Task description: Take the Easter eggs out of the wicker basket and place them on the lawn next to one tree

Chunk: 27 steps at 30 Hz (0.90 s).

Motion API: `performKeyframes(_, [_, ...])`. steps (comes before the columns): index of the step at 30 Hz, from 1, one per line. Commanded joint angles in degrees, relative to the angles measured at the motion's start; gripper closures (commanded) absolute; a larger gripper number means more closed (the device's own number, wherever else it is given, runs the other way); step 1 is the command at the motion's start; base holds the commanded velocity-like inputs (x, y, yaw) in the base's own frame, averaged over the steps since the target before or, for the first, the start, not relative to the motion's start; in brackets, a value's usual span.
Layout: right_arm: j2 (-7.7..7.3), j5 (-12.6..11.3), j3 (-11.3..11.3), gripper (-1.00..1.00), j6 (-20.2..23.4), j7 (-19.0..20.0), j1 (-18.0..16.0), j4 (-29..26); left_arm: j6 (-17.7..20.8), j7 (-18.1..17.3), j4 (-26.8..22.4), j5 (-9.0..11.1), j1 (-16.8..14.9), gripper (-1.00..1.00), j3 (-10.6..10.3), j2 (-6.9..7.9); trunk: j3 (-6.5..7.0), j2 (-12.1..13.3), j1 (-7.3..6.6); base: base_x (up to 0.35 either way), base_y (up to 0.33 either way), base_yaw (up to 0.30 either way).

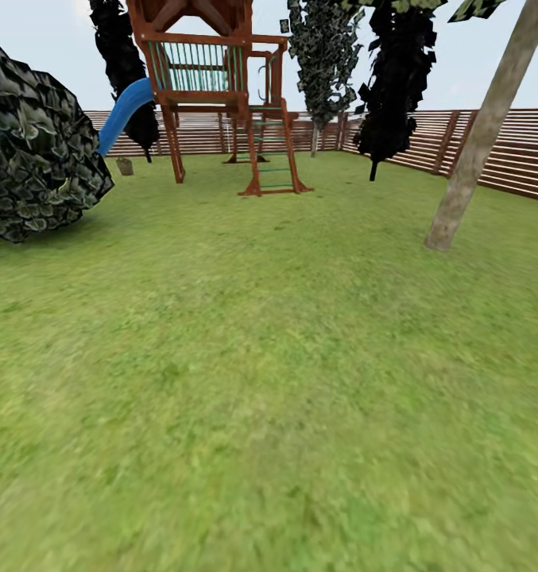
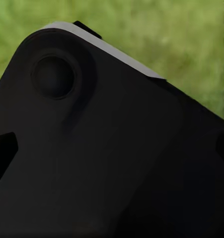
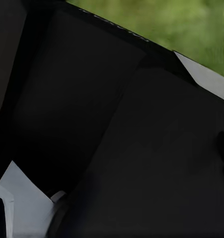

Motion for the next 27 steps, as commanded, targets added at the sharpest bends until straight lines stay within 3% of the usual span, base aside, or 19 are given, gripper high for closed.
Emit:
performKeyframes(1, [-0.01, 0.6, -0.1, -1.0, 0.3, 0.2, 0.0, -0.2, -0.2, 0.1, 0.0, 0.2, 0.0, -1.0, -0.2, -0.01, -0.04, 0.0, 0.03, 0.338, -0.152, 0.275])
performKeyframes(27, [-0.01, 0.6, -0.1, -1.0, 0.2, 0.3, 0.0, -0.2, -0.2, 0.1, 0.0, 0.2, 0.0, -1.0, -0.2, -0.01, -0.05, 0.0, 0.03, 0.329, -0.182, 0.275])
